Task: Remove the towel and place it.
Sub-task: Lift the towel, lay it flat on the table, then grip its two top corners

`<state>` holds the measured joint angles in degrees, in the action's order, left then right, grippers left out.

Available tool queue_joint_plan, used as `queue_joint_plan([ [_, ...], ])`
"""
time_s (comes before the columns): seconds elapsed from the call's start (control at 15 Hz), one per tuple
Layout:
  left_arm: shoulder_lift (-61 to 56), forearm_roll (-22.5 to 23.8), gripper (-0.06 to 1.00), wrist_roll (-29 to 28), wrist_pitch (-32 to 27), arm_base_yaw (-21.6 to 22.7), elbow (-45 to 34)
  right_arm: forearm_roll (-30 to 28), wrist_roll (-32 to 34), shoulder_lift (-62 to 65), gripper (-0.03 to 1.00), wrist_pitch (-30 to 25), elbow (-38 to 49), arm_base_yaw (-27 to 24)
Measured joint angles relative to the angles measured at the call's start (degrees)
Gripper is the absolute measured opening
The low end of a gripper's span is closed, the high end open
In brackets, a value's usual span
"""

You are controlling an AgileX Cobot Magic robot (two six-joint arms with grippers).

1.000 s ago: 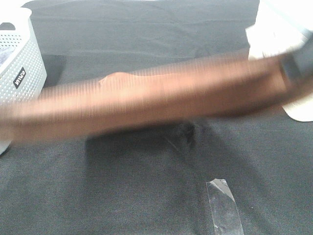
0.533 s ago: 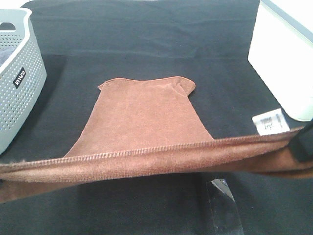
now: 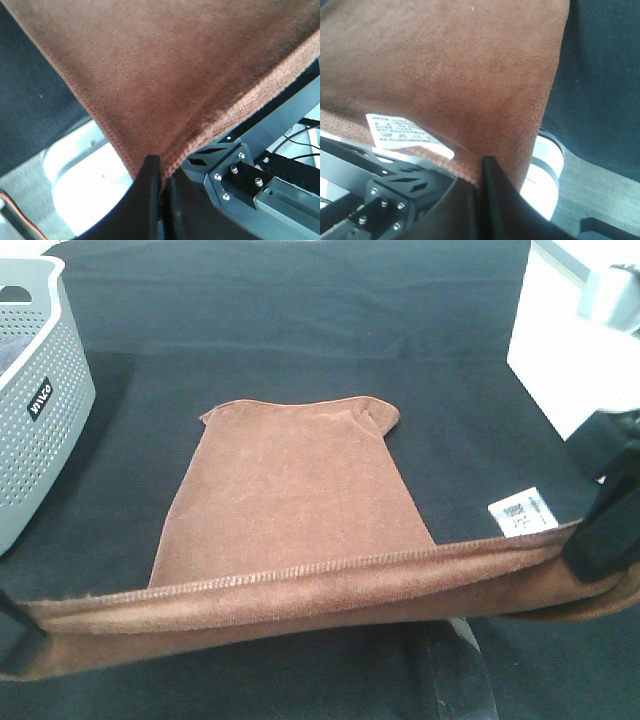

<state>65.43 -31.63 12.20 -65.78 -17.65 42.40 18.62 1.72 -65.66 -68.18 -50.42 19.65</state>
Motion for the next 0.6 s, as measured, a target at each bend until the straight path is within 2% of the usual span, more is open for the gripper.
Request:
queue_joint_plan([
  [0.13,3.1,-0.2,0.00,-0.2,0.0,0.0,0.0,-0.3,-1.0,-2.0,0.00,-0.1,0.0,0.0],
  [0.27,7.0,0.9,0.00,-0.7,0.0,-3.8,0.0,-1.2,-1.7,-4.7,0.00,-0.1,1.8,-0.1],
  [0.4,9.7,2.8,0.00,-3.8,0.1,-8.3,0.0,-1.7,-1.7,-6.6,0.00,-0.1,3.2,-0.2],
  [0.6,11.4,4.6,0.00,-6.7,0.2,-11.5,0.0,-0.9,-3.6,-7.0,0.00,-0.5,3.3,-0.2],
])
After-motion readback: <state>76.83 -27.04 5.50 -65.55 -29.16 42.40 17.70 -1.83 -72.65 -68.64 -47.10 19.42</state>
